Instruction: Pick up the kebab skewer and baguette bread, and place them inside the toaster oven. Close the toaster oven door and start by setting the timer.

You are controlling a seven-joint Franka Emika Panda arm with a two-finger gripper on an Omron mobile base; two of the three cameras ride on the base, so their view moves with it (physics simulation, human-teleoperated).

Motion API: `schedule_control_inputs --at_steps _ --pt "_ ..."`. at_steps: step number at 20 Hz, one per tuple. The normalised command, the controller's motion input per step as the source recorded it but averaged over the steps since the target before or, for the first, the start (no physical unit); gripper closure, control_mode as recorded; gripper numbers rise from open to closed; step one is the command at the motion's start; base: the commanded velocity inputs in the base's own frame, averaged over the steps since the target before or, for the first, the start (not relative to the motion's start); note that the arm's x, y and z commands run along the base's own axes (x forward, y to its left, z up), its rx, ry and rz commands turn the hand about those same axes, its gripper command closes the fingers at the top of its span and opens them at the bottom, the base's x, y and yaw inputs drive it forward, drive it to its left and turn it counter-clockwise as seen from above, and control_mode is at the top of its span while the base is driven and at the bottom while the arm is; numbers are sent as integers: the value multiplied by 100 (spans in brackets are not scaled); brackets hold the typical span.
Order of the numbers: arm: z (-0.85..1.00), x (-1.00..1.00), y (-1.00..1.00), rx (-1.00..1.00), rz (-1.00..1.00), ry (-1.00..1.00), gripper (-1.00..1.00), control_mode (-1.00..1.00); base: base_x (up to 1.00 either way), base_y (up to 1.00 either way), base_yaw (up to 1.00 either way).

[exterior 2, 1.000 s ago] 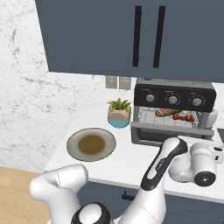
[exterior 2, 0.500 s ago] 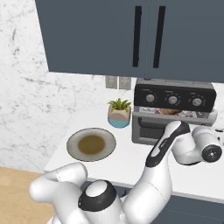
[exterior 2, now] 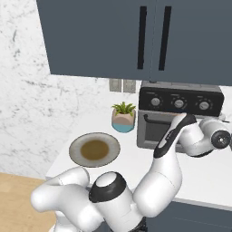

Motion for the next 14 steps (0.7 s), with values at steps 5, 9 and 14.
schedule_control_inputs --at_steps 5,9,14 --pt "-19 40 17 0 0 1 -100 -100 0 0 0" --pt "-24 39 18 0 0 0 -100 -100 0 0 0" --pt "4 -12 4 0 0 0 -100 -100 0 0 0"
